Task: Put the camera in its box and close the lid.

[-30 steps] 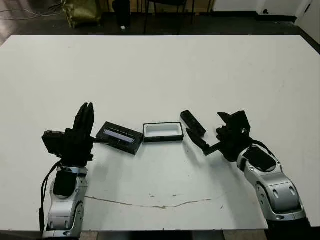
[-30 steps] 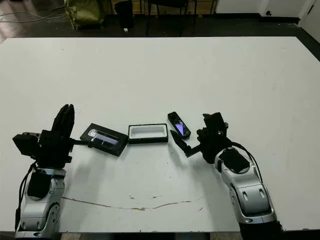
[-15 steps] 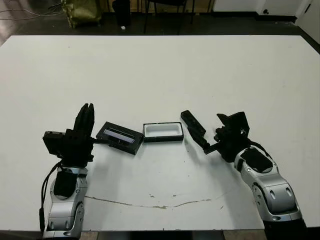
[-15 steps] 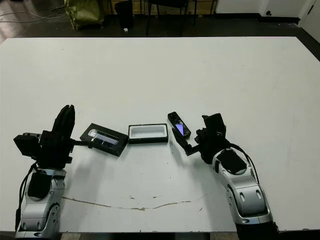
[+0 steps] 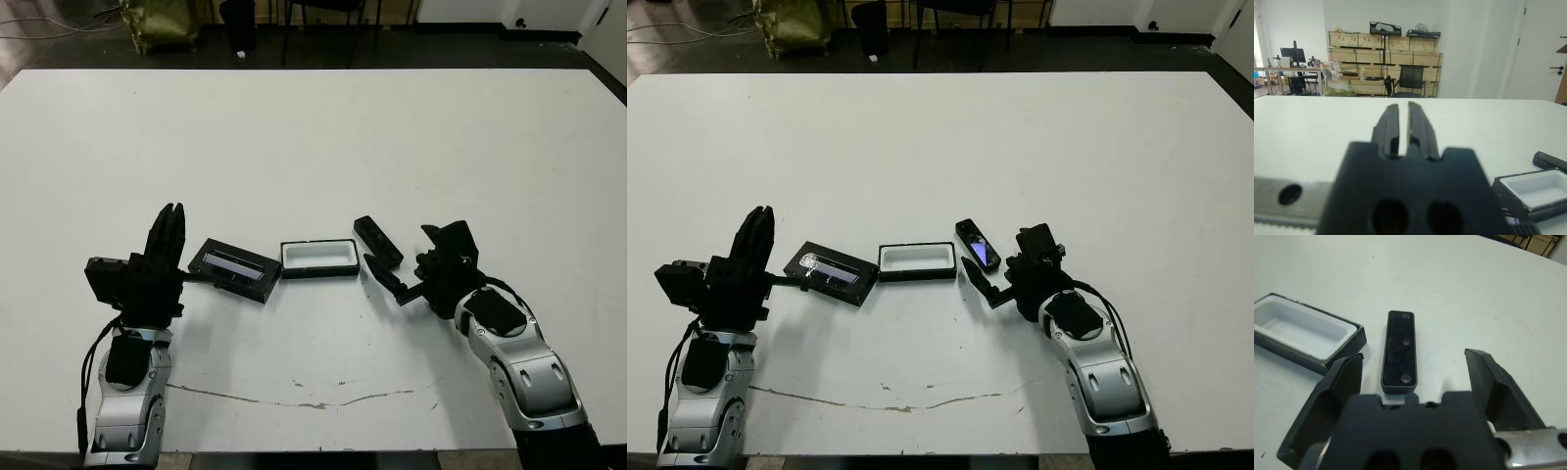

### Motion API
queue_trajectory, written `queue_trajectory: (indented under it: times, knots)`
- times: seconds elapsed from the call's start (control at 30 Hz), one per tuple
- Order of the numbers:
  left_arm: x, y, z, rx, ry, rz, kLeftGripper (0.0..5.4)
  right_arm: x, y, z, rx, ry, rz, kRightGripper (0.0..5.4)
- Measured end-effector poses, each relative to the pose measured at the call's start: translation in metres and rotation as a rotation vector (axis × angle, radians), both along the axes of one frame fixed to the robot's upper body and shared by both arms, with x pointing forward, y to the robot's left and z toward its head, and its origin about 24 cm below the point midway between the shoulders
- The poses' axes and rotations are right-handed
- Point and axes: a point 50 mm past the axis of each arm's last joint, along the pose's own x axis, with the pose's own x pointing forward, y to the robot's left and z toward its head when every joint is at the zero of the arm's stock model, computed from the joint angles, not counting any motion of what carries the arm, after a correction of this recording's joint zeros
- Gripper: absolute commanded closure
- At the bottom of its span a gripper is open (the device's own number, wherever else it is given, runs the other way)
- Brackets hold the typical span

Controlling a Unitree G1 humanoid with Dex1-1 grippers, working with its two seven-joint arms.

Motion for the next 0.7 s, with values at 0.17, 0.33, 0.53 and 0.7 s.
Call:
queue_trajectory:
  times: [0.17,0.33,0.53,0.7]
  knots:
    - [0.000,0.000,0.000,0.003,-0.001,0.006,5.40,0.000,0.000,-0.004,-0.013,0.032,0.003,0.69]
    - [0.000,-0.001,0.000,0.002,-0.001,0.004,5.40,0.001,0.000,-0.008,-0.017,0.041,0.007,0.91]
    - [0.000,-0.001,0.000,-0.001,-0.001,0.003,5.40,0.002,0.000,-0.012,-0.024,0.029,0.025,0.94]
    - [0.000,-0.001,0.000,0.000,0.000,0.001,5.40,0.000,0.003,-0.017,0.005,0.017,-0.001,2.02]
